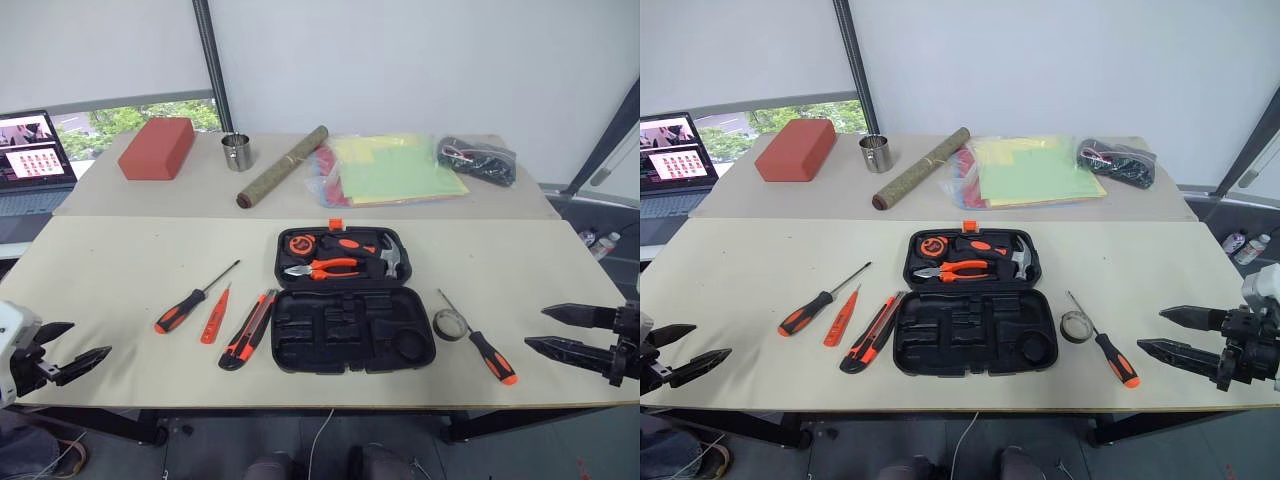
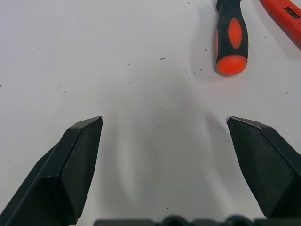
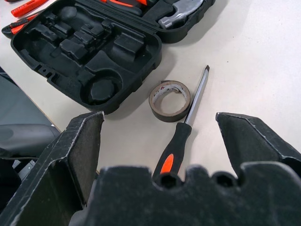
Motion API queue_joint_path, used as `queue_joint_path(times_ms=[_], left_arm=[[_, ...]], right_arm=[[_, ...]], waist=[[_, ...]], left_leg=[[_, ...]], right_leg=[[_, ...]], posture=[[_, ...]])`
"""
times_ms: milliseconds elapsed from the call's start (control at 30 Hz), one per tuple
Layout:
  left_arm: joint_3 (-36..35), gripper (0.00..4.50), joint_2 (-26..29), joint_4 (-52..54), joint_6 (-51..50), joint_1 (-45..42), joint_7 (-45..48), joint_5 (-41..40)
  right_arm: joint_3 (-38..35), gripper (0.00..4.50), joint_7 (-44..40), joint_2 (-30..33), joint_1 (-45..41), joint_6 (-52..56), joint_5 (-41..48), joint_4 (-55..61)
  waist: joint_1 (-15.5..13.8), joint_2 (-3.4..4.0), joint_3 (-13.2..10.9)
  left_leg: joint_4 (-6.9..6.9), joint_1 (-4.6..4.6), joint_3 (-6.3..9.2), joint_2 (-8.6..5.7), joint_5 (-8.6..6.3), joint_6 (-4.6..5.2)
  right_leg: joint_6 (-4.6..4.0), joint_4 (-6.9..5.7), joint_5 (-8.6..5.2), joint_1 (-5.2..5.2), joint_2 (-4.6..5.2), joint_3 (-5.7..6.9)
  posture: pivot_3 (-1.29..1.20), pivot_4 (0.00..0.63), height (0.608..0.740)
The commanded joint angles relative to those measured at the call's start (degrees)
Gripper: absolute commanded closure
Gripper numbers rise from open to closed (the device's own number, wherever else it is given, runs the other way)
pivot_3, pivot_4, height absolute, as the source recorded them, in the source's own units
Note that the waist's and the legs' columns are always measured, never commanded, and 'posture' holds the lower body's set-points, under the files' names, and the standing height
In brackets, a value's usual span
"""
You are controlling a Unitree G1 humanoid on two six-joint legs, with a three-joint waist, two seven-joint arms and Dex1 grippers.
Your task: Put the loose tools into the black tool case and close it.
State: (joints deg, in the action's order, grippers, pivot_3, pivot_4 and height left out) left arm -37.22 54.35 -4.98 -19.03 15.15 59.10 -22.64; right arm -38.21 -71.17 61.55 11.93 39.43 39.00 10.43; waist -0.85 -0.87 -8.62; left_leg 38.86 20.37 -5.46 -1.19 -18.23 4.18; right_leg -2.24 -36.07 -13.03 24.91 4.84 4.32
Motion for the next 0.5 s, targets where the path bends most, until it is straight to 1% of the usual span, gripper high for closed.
queue_joint_path(times_ms=[33,133,300,433,500], left_arm=[[-0.76,0.00,0.61,2.37,-0.99,-0.36,-0.68,-0.57],[3.32,0.00,1.30,6.12,-7.04,-4.24,-4.02,-0.59],[9.13,0.00,3.01,9.31,-15.11,-12.48,-4.30,-2.53],[15.09,0.00,3.86,7.67,-17.17,-18.23,-3.24,-1.88],[21.10,0.00,4.16,5.86,-16.51,-21.35,-3.12,1.33]], right_arm=[[-0.61,0.05,0.53,0.05,-0.85,-1.25,-0.70,0.63],[0.35,0.05,2.83,-0.09,-3.10,-1.98,-1.32,1.70],[1.54,0.05,5.65,-0.02,-8.33,3.27,3.76,6.89],[3.21,0.05,8.01,-0.06,-10.93,6.81,7.68,12.19],[5.12,0.05,9.25,-0.57,-11.52,6.11,7.71,15.47]], waist=[[0.00,0.00,0.00],[-0.20,0.01,0.00],[-0.34,0.04,-0.03],[-0.12,0.06,-0.04],[0.02,0.07,-0.04]], left_leg=[[0.00,0.00,0.00,0.00,0.00,0.00],[0.02,-0.01,0.01,-0.01,0.00,0.00],[0.08,-0.02,0.00,-0.01,0.04,-0.07],[0.07,-0.01,0.00,-0.01,0.05,-0.08],[0.07,-0.02,-0.01,-0.01,0.06,-0.07]], right_leg=[[0.00,0.00,0.00,0.00,0.00,0.00],[0.01,-0.01,0.01,-0.03,0.00,0.00],[0.04,-0.03,0.13,-0.06,0.01,0.01],[0.04,-0.03,0.13,-0.05,0.00,0.10],[0.04,-0.03,0.13,-0.06,0.00,0.16]], posture=[[0.00,0.150,0.736],[0.00,0.150,0.736],[0.00,0.150,0.736],[0.00,0.150,0.736],[0.00,0.150,0.736]])
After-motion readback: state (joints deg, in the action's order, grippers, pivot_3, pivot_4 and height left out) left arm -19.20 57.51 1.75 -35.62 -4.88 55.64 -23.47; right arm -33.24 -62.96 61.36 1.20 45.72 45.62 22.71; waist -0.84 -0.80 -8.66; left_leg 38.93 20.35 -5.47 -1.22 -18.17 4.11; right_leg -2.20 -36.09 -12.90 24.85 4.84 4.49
